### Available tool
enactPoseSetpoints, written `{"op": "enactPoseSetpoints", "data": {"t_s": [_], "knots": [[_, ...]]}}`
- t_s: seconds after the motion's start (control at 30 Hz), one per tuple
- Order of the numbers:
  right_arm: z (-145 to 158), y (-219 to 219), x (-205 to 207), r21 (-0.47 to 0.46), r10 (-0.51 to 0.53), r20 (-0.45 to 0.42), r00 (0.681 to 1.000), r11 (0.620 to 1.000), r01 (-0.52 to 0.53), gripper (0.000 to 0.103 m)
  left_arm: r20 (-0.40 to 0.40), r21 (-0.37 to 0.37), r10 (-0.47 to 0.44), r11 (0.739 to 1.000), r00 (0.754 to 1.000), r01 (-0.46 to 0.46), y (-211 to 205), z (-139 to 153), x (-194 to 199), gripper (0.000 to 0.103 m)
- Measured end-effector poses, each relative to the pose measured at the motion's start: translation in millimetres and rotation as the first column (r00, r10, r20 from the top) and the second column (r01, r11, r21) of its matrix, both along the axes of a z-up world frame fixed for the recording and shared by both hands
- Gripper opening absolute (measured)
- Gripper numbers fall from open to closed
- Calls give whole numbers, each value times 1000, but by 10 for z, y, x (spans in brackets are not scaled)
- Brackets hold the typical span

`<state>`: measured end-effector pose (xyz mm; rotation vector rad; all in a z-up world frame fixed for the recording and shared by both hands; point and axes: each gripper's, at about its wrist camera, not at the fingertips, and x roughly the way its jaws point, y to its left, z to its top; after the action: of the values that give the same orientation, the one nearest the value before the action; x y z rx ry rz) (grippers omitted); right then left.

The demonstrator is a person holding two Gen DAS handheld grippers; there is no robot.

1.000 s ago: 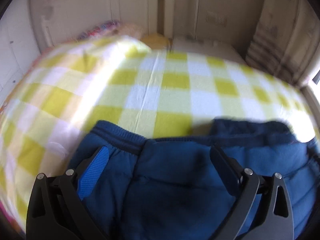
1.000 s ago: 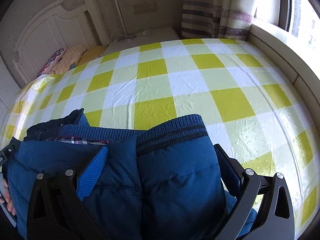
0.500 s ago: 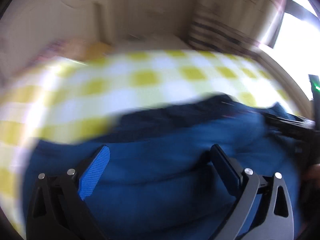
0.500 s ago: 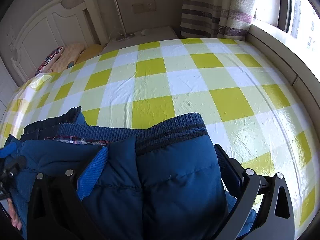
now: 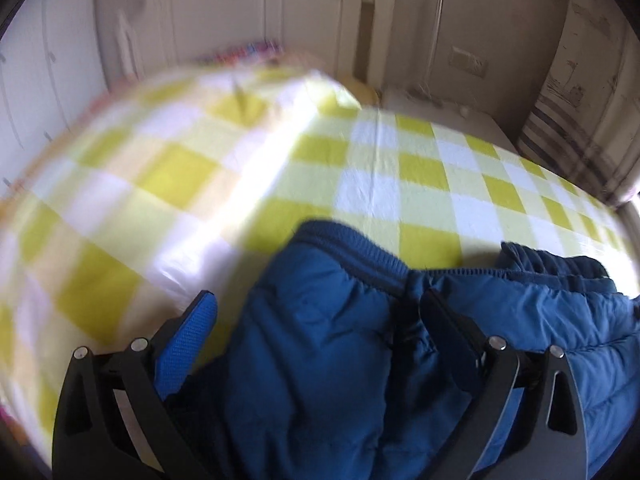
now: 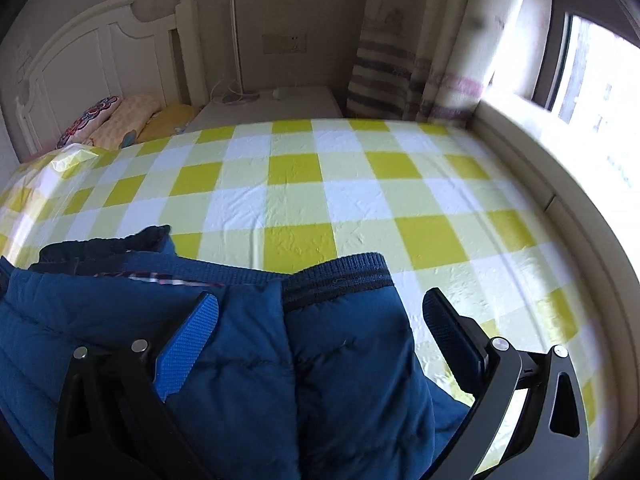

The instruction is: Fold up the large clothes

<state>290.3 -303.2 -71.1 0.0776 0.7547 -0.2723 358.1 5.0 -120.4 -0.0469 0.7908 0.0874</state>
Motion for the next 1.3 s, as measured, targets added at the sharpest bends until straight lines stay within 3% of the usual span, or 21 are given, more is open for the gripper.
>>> {"op": "enactPoseSetpoints", "data": {"t_s": [0.07, 0.13, 0.23, 0.3, 0.37, 0.5, 0.6, 0.67, 0.77, 0.83, 0.87, 0.97, 1.07, 1.1, 1.13, 1.3], "knots": [[179, 368, -158, 11, 120, 55, 991, 993, -121, 98, 23, 41, -3, 999, 1000, 2, -41, 46, -49, 100], [222, 863, -259, -83, 242, 43, 969, 968, -238, 98, 17, 70, -4, 998, 1000, 3, -84, 51, -52, 100], [-145, 1389, -213, -159, 370, -116, 922, 909, -385, 98, 18, 76, -2, 997, 1000, 0, -55, 58, -33, 100], [-268, 1413, -201, -162, 362, -123, 924, 911, -379, 98, 19, 70, 0, 998, 1000, -1, -36, 59, -45, 100], [-225, 1217, -168, -69, 345, -125, 930, 932, -355, 98, 21, 66, 7, 998, 1000, -8, -29, 44, -25, 100], [-108, 776, -364, -97, 198, -82, 977, 974, -205, 98, 7, 59, 5, 998, 1000, -6, -15, 12, 10, 100], [-224, 214, -483, 49, 72, -73, 995, 996, -69, 98, 9, 58, 6, 998, 1000, -6, -16, 11, 5, 100], [-262, 86, -499, 126, 67, -57, 996, 990, -59, 98, 9, 67, 4, 998, 1000, -5, -25, 12, 0, 100], [-224, 197, -497, 69, 68, -60, 996, 996, -64, 98, 7, 94, -14, 995, 1000, 14, -72, 40, -17, 101], [-119, 357, -598, 12, 117, -23, 993, 993, -117, 98, 10, 120, -29, 992, 1000, 27, -128, 121, -122, 101], [-42, 489, -699, 0, 163, 8, 987, 987, -163, 98, 48, 103, -57, 993, 997, 51, -182, 216, -302, 101], [25, 844, -894, -44, 272, 22, 962, 962, -271, 98, 116, 57, -211, 977, 971, 205, -442, 331, -814, 101], [-190, 1137, -892, -103, 321, -64, 945, 940, -326, 98, 41, 86, -323, 944, 945, 319, -755, 61, -1044, 101], [-287, 1184, -877, -115, 319, -69, 945, 939, -325, 98, 33, 148, -323, 937, 946, 315, -846, -75, -1094, 101], [-306, 1188, -867, -112, 322, -53, 945, 939, -326, 98, 80, 182, -314, 938, 946, 296, -867, -101, -1163, 101], [-283, 1045, -858, -59, 306, -50, 951, 949, -308, 98, 62, 144, -312, 943, 948, 301, -817, -117, -1120, 101]]}}
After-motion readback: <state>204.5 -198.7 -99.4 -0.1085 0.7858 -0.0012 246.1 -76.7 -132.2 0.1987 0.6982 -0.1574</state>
